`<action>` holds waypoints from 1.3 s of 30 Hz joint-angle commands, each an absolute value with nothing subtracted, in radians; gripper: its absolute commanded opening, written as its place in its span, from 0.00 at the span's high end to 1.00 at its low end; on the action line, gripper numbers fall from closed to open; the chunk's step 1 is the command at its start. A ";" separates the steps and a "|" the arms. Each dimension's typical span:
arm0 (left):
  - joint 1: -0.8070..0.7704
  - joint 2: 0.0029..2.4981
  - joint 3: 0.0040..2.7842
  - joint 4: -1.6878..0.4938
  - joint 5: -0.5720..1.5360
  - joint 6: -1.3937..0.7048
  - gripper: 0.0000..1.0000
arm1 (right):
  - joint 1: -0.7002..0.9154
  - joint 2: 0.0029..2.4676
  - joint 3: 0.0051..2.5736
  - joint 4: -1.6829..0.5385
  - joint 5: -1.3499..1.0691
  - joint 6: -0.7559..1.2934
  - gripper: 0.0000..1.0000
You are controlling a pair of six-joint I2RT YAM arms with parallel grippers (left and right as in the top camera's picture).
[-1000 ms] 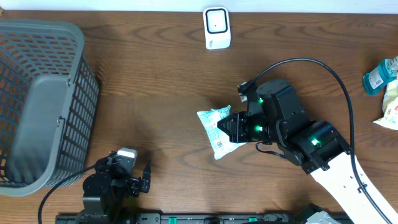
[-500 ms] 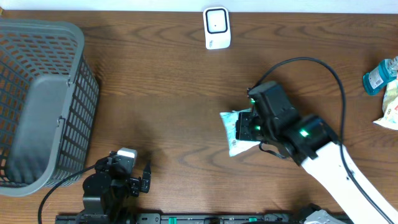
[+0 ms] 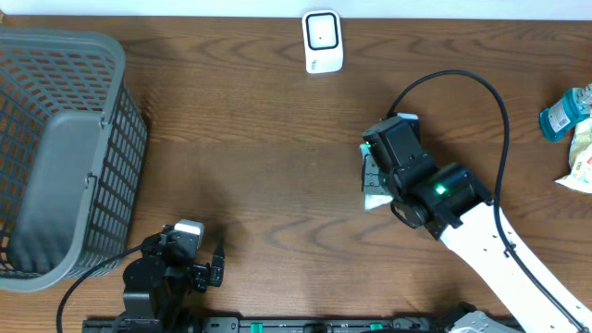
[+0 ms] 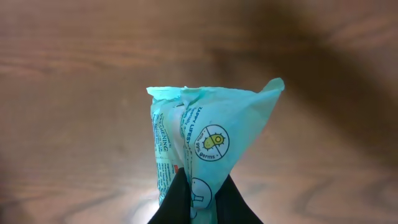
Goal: Scan the item barcode
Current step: 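Lift the wipes pack by its corner with the right gripper, then carry the wipes pack up to the white scanner and hold it there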
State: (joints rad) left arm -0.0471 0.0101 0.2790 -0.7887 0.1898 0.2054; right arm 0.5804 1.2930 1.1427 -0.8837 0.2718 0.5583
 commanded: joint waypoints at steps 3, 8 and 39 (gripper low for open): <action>-0.050 0.004 0.281 -0.789 0.202 0.197 0.01 | 0.587 1.275 1.151 -0.754 0.338 0.358 0.99; -0.050 0.004 0.281 -0.789 0.202 0.196 0.01 | 0.587 1.275 1.151 -0.683 0.322 0.263 0.99; -0.050 0.004 0.281 -0.789 0.202 0.197 0.01 | 0.508 1.937 1.153 0.728 0.463 -0.715 0.99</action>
